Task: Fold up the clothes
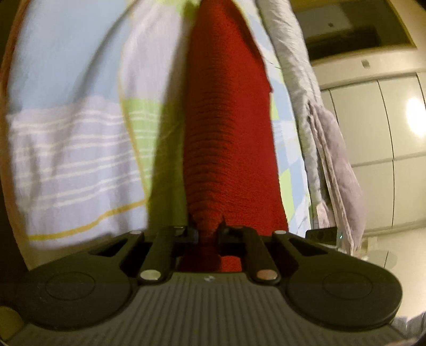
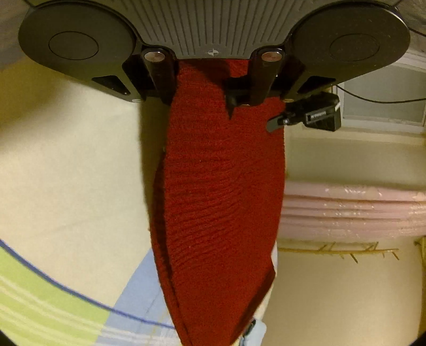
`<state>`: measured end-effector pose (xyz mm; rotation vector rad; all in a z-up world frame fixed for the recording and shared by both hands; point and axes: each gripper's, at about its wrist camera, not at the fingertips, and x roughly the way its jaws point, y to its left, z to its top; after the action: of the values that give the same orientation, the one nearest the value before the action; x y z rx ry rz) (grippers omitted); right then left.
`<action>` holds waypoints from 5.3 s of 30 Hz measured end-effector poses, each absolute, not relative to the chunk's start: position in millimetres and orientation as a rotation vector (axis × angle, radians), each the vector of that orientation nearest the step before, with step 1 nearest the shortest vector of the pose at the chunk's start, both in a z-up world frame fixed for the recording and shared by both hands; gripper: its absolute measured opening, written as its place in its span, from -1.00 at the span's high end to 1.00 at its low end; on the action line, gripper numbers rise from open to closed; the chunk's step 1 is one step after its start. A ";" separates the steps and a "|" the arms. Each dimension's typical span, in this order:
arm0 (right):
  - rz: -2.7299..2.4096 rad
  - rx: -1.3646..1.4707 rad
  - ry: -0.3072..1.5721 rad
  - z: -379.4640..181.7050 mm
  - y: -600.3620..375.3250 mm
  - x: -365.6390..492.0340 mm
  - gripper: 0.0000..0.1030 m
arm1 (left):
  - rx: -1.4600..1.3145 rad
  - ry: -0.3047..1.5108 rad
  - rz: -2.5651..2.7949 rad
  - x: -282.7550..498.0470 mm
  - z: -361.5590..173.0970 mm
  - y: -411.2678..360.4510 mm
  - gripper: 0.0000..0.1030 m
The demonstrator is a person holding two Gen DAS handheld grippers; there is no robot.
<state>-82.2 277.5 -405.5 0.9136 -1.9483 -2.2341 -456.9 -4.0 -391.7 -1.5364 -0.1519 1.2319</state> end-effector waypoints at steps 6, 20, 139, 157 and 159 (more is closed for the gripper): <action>-2.239 0.865 -1.975 -387.5 267.1 -56.5 0.80 | -1.507 -0.139 1.175 -444.6 -369.8 -21.7 0.86; -1.850 1.035 -2.364 -368.5 173.7 26.9 0.77 | -1.788 -0.320 1.075 -420.6 -357.8 -109.9 0.85; -3.284 0.769 -1.627 -318.6 303.7 -154.3 0.84 | -1.127 -0.177 1.463 -526.6 -347.2 20.7 0.86; -3.351 1.205 -1.301 -265.6 200.9 -131.1 0.35 | -1.012 0.201 1.527 -427.8 -259.4 -8.9 0.64; -3.320 1.232 -1.239 -273.6 183.3 -143.0 0.35 | -0.983 0.270 1.507 -408.7 -266.8 0.5 0.72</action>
<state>-143.0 183.3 -273.6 1.2317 -1.2392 -3.3199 -408.7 0.5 -266.8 -0.9831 0.2696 1.5070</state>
